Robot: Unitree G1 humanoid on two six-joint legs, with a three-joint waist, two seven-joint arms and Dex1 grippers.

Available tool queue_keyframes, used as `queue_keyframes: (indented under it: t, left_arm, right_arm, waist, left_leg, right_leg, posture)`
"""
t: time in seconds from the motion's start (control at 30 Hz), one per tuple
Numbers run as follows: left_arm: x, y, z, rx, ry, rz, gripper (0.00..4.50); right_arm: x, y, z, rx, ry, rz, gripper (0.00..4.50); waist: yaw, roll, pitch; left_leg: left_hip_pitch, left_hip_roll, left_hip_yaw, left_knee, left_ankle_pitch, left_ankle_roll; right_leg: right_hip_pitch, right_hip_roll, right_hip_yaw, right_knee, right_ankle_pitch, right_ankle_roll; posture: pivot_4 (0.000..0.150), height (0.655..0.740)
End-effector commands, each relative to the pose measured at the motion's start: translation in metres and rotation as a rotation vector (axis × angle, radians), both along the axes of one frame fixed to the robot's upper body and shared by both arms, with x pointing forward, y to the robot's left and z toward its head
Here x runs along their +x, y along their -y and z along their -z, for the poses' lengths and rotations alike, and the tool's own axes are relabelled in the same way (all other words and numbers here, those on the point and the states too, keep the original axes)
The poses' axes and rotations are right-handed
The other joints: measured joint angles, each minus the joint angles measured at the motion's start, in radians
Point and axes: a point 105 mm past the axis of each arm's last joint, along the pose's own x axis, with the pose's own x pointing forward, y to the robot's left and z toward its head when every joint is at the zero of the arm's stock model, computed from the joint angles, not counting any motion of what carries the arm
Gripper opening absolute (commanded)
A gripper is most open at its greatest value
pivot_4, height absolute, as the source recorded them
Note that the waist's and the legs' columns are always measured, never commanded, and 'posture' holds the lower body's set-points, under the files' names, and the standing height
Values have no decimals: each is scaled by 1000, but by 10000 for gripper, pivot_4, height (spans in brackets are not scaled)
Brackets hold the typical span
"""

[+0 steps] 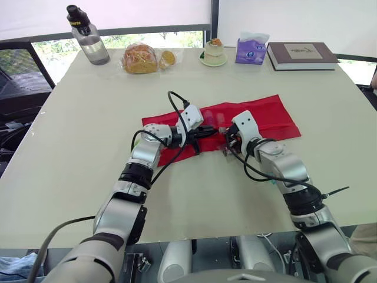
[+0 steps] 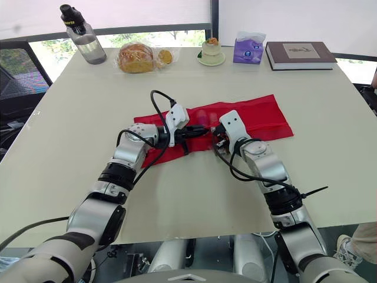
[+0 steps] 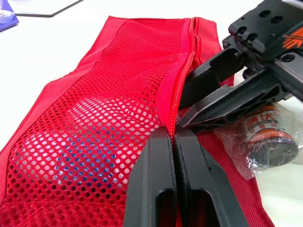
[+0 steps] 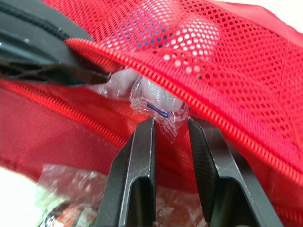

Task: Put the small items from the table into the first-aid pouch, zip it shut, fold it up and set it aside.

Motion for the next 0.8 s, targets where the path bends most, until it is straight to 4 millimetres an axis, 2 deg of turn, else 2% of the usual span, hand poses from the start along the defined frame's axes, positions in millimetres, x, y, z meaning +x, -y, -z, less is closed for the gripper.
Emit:
queue_keyframes:
  t: [0.03,0.27,0.43,0.67,0.8]
  left_arm:
    - [-1,0,-7,-1,38,14,0]
    - [-1,0,-6,7,39,16,0]
    - [2,-3,-6,1,39,-8,0]
    - [5,-7,-5,0,39,-29,0]
    - [8,-11,-4,7,39,-44,0]
  right_arm:
    - [8,-9,-17,16,74,-19,11239]
    - [20,-23,-20,-2,110,-44,11239]
    - [17,-22,-19,2,101,-57,11239]
    - [-11,-5,-38,48,167,-150,11239]
    - [-37,11,-50,93,198,-219,11239]
  waist:
    - [-1,0,0]
    - [-2,0,0]
    - [-2,0,0]
    - [0,0,0]
    - [0,0,0]
  left_leg:
    - [0,0,0,0,0,0]
    - [0,0,0,0,0,0]
    - [0,0,0,0,0,0]
    - [0,0,0,0,0,0]
    - [0,0,0,0,0,0]
  right_leg:
    - [0,0,0,0,0,0]
    - [0,0,0,0,0,0]
    - [0,0,0,0,0,0]
    - [0,0,0,0,0,0]
    - [0,0,0,0,0,0]
  posture:
    - [1500,7400]
    - [1500,7400]
    - [1500,7400]
    - [1500,7400]
    - [1500,7400]
